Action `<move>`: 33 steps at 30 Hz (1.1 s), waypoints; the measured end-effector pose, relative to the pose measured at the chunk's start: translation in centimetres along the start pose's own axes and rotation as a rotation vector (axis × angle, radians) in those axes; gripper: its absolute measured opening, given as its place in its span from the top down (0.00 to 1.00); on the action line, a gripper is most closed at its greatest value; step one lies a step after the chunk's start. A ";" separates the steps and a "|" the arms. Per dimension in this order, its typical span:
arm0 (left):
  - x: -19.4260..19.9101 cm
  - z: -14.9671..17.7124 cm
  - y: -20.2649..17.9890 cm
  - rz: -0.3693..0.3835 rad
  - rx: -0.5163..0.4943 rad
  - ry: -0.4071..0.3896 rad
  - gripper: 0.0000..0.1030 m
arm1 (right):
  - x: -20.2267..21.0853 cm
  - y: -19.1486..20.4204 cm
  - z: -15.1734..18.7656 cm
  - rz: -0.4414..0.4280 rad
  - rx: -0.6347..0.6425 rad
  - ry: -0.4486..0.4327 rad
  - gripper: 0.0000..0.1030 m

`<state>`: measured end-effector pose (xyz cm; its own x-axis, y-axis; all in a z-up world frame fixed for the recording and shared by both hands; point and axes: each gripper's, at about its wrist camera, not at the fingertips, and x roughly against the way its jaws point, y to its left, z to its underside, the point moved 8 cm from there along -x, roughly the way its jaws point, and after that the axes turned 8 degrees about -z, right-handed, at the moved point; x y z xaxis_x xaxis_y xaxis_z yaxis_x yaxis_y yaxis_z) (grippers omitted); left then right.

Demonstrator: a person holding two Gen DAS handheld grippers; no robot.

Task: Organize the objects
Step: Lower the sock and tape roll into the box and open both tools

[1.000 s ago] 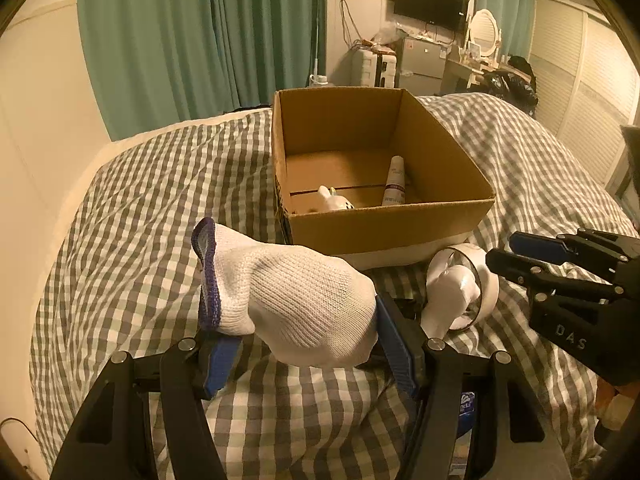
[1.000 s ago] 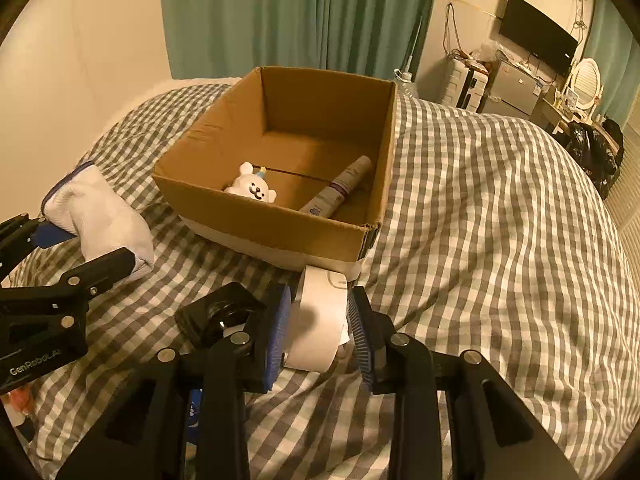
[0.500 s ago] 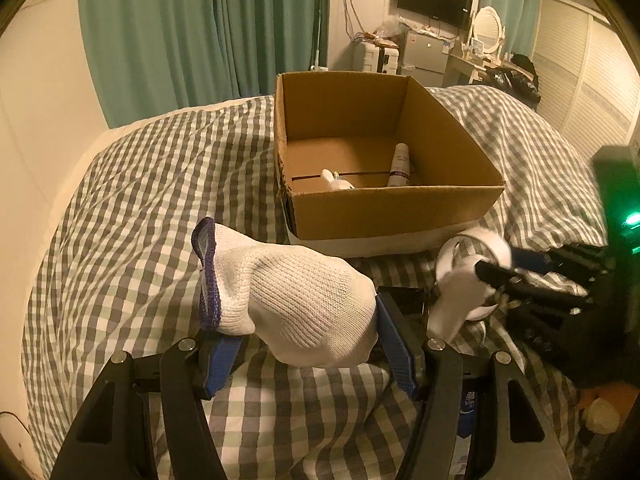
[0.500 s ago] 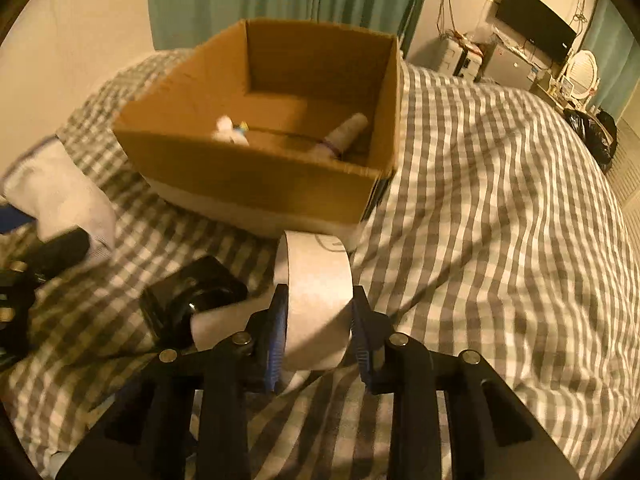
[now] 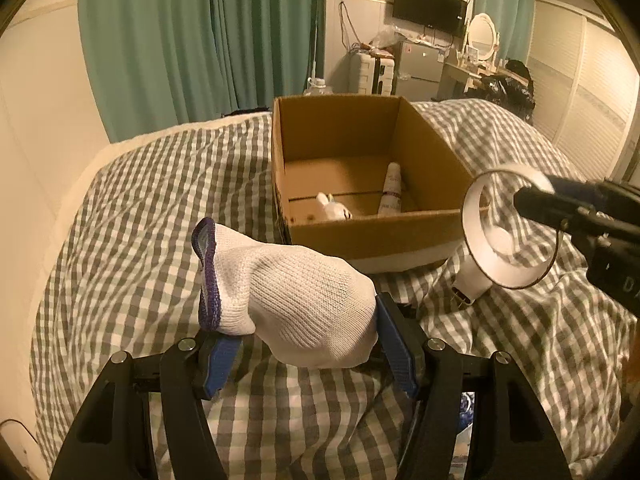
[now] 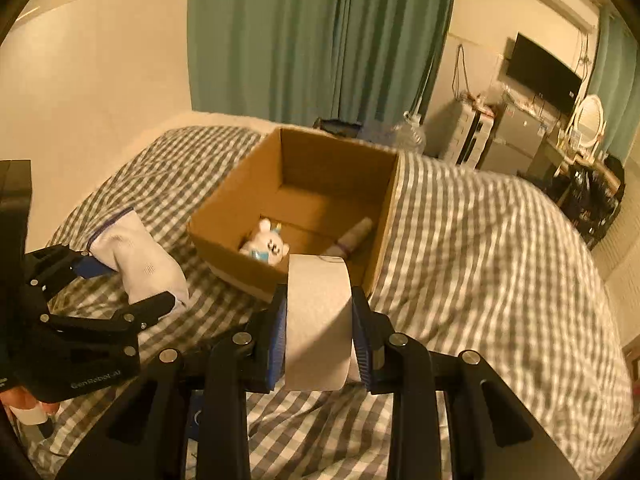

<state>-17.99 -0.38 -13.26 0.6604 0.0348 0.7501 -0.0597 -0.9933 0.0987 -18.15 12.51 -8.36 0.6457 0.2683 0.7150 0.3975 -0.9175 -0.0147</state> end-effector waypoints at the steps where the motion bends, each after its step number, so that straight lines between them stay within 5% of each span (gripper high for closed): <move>1: 0.3 -0.4 0.0 -0.001 -0.001 -0.007 0.36 | 0.2 0.0 -0.4 0.002 0.002 -0.006 0.72; 18: 1.7 -8.4 -0.2 -0.002 -0.024 -0.104 0.36 | -0.2 -0.8 -5.8 0.026 0.025 -0.033 0.72; 33: -8.2 -14.3 -0.4 -0.013 -0.013 -0.034 0.36 | -8.2 -5.3 -10.6 0.040 -0.031 -0.007 0.72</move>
<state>-34.14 1.28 -10.10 0.6864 0.0437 0.7259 -0.0606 -0.9913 0.1169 -32.40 12.05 -6.73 0.6650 0.2328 0.7096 0.3510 -0.9361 -0.0219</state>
